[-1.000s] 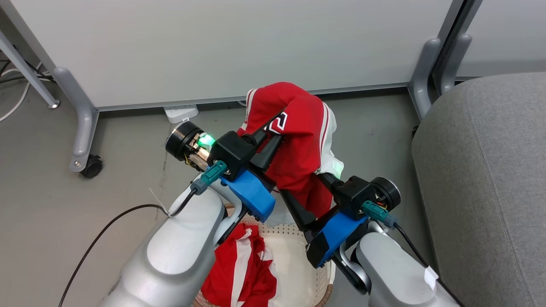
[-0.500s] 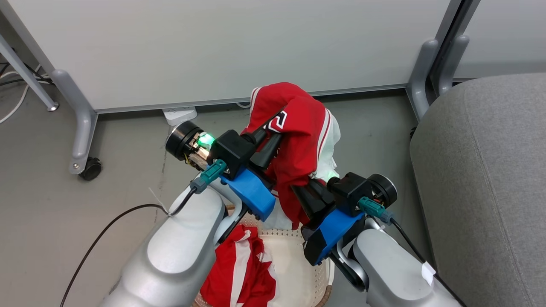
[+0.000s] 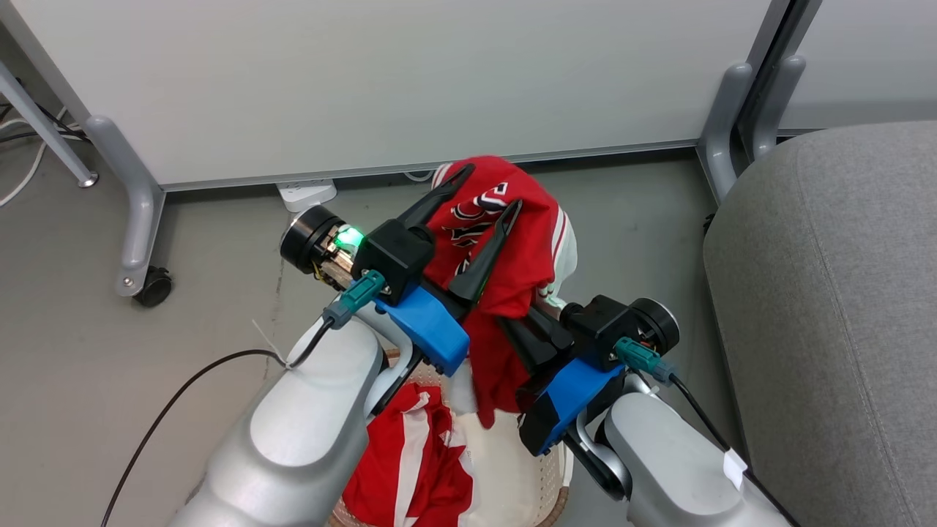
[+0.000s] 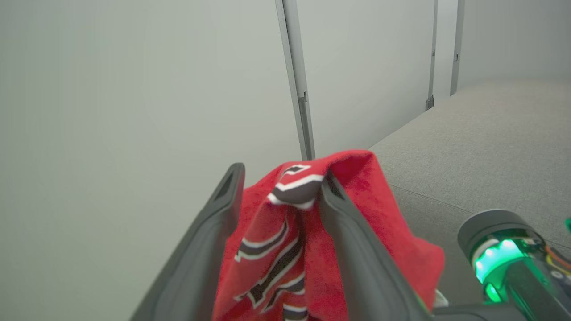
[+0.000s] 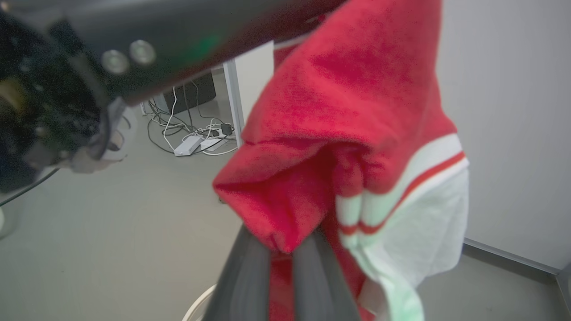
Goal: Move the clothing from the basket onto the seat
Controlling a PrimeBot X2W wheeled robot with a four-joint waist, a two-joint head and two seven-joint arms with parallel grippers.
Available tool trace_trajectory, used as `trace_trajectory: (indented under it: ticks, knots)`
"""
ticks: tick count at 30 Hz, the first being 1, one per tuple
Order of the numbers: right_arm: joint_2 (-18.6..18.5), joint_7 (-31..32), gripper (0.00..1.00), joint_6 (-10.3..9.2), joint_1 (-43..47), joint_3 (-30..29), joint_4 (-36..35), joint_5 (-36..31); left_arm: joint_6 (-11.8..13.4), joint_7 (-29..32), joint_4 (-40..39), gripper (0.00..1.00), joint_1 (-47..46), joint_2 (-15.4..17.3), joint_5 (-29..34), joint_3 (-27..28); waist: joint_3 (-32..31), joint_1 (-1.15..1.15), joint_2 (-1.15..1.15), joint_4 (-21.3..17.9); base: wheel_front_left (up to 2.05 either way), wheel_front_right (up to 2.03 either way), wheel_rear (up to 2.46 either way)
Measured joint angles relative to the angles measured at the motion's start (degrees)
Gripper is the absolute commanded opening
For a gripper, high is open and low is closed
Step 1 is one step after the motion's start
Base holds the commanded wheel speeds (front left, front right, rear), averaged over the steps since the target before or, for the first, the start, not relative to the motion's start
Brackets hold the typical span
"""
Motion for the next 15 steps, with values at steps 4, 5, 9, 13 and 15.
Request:
trace_trajectory:
  ticks: [4,5,9,13,15]
  knots:
    - [0.0,0.0,0.0,0.0,0.0,0.1,-0.2,0.3,0.0,0.0,0.0,1.0,-0.1,0.0,0.4,0.4,0.2,0.0,0.0,-0.1,0.0,0.0,0.0]
    - [0.0,0.0,0.0,0.0,0.0,0.1,-0.2,0.3,0.0,0.0,0.0,1.0,-0.1,0.0,0.5,0.5,0.2,0.0,0.0,-0.2,0.0,0.0,0.0]
    - [0.0,0.0,0.0,0.0,0.0,0.1,-0.4,0.3,0.0,0.0,-0.1,1.0,-0.1,0.0,0.7,0.8,0.3,0.0,0.0,-0.4,0.0,0.0,0.0]
    - [0.0,0.0,0.0,0.0,0.0,-0.7,-0.4,0.5,0.0,0.0,-0.3,1.0,-0.1,0.0,1.0,1.0,0.6,0.0,0.0,-0.8,0.0,0.0,0.0]
    - [0.0,0.0,0.0,0.0,0.0,-1.1,-0.5,0.6,0.0,0.0,-0.3,1.0,-0.1,0.1,1.0,1.1,0.8,0.0,0.0,-1.1,0.0,0.0,0.0]
